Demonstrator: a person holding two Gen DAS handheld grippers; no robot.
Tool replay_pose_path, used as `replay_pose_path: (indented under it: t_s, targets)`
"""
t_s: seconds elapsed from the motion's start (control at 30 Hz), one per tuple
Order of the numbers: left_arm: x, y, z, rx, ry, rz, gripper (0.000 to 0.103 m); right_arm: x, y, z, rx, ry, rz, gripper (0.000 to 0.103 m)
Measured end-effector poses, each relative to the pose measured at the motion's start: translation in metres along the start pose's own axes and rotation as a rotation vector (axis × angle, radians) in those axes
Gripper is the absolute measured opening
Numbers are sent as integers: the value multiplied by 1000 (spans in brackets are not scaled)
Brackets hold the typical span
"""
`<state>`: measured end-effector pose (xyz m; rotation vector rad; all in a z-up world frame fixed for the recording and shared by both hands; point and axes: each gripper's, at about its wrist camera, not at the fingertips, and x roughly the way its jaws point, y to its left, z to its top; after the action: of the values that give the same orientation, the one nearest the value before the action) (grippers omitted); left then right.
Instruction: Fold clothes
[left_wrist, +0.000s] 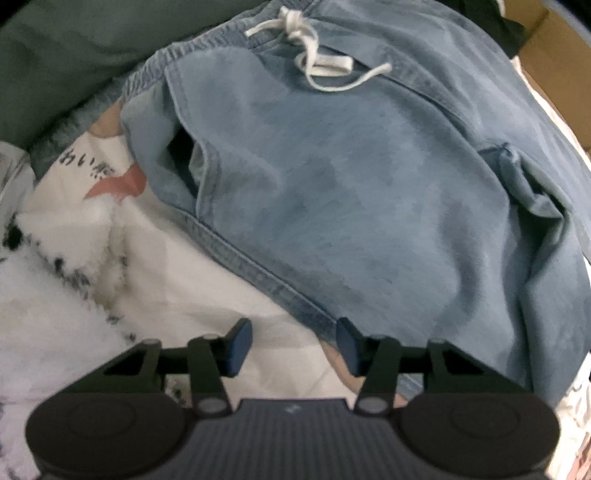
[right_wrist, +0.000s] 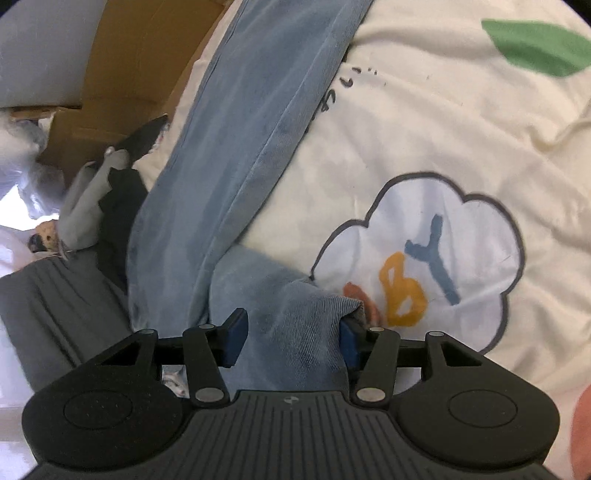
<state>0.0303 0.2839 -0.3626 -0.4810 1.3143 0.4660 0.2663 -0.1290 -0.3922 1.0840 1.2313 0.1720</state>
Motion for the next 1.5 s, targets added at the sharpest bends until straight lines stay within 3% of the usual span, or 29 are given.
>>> replay_pose_path:
  t_s: [0.13, 0.2, 0.23, 0.27, 0.5, 0.73, 1.13, 1.5]
  targets:
    - [9, 2, 0, -33, 9, 4, 54, 14, -4, 1, 23, 31, 8, 54]
    - [10, 3, 1, -48, 12, 6, 54, 17, -6, 3, 44, 13, 26, 47]
    - [11, 3, 1, -55, 14, 7, 55, 16, -7, 4, 54, 5, 29, 25]
    - [11, 3, 2, -62, 15, 7, 55, 15, -7, 5, 63, -2, 32, 13]
    - [19, -2, 1, -61, 18, 25, 63, -13, 0, 0, 41, -58, 61, 9]
    - [13, -7, -2, -39, 32, 40, 63, -74, -11, -17, 69, -155, 63, 5]
    - [-26, 0, -17, -20, 19, 40, 61, -181, -10, -59, 26, -280, -18, 4]
    - [-38, -6, -7, 40, -4, 39, 61, -237, 13, -76, -57, -292, -140, 4]
